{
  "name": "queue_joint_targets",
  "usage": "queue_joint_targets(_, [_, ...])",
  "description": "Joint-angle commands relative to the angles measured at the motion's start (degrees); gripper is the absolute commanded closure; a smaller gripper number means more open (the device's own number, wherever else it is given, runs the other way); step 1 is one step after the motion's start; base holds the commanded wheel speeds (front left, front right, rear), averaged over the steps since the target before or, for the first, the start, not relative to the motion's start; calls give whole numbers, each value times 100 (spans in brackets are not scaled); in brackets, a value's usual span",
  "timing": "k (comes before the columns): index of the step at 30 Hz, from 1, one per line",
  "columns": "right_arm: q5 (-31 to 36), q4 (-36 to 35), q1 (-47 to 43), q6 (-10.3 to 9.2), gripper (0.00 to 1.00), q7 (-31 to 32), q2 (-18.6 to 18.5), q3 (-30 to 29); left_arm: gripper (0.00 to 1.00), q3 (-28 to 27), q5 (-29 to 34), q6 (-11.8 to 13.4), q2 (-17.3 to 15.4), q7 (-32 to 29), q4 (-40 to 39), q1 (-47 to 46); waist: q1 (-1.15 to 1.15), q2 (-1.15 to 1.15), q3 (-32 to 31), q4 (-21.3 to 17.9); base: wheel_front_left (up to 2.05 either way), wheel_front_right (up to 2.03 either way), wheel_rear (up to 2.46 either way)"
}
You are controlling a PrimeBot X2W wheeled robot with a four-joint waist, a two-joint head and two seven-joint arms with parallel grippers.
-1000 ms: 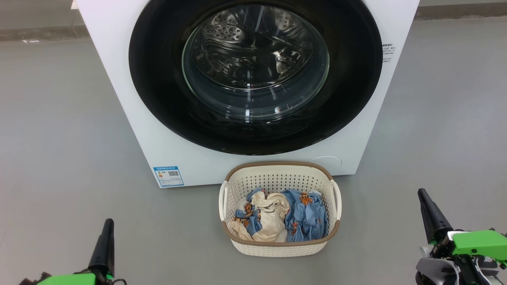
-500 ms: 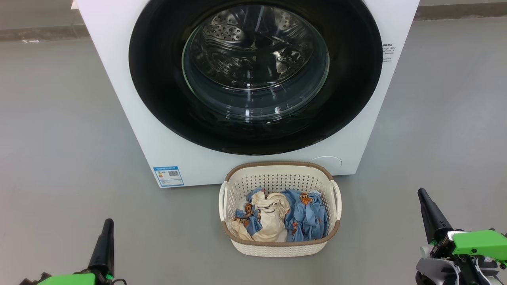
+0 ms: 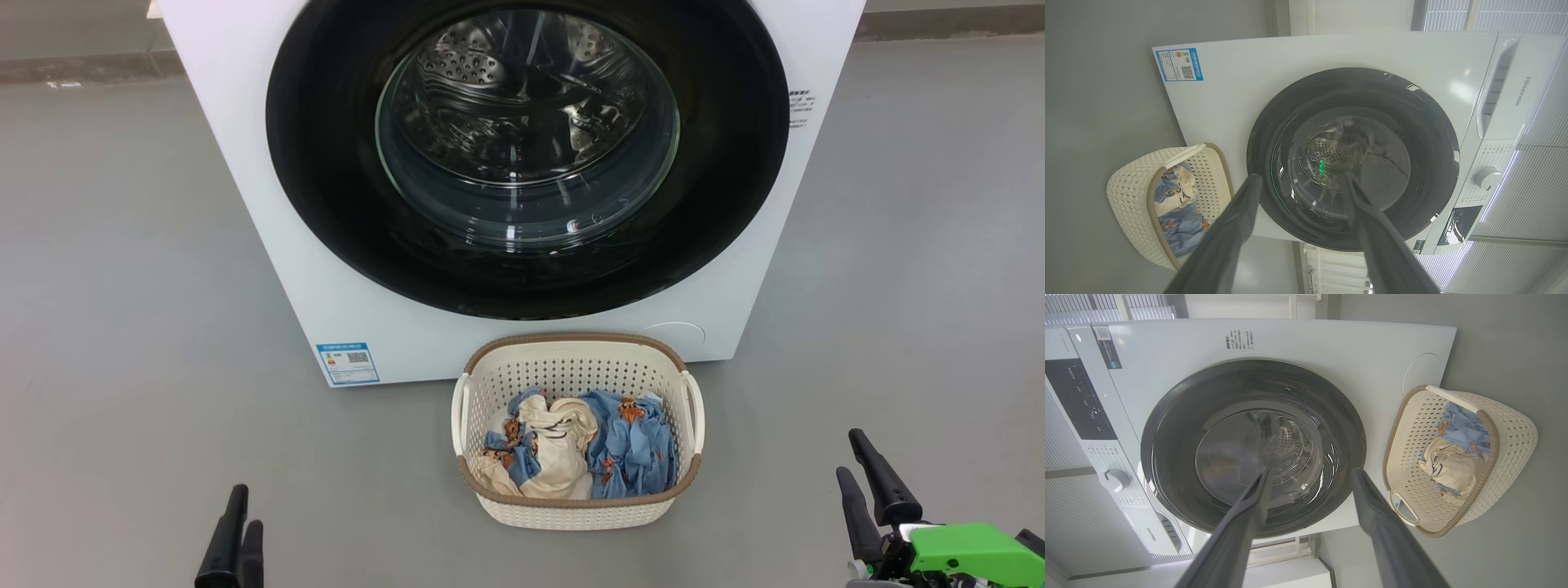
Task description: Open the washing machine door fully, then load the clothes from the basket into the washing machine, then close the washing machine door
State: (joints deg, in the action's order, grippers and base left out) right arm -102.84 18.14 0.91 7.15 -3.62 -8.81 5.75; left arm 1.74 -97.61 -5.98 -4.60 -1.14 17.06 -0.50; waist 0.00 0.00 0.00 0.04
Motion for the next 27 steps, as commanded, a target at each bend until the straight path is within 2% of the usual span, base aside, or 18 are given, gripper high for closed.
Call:
queue_joint_targets(1, [57,-163,172,8,0,-40,-72,-12,0,-23,93,-9,-81,46,-188,-134,5,0,-2,3,0,0,0])
queue_joint_targets(18, [878,-236,241,12,0,-205,-91,20,0,-5,769,-28,-99,258,-421,-137,0,0,38,23,0,0,0])
queue_joint_targets(27, [1664,-335,278,14,0,-287,-90,46,0,-116,1661,-39,-104,378,-548,-138,0,0,52,33,0,0,0])
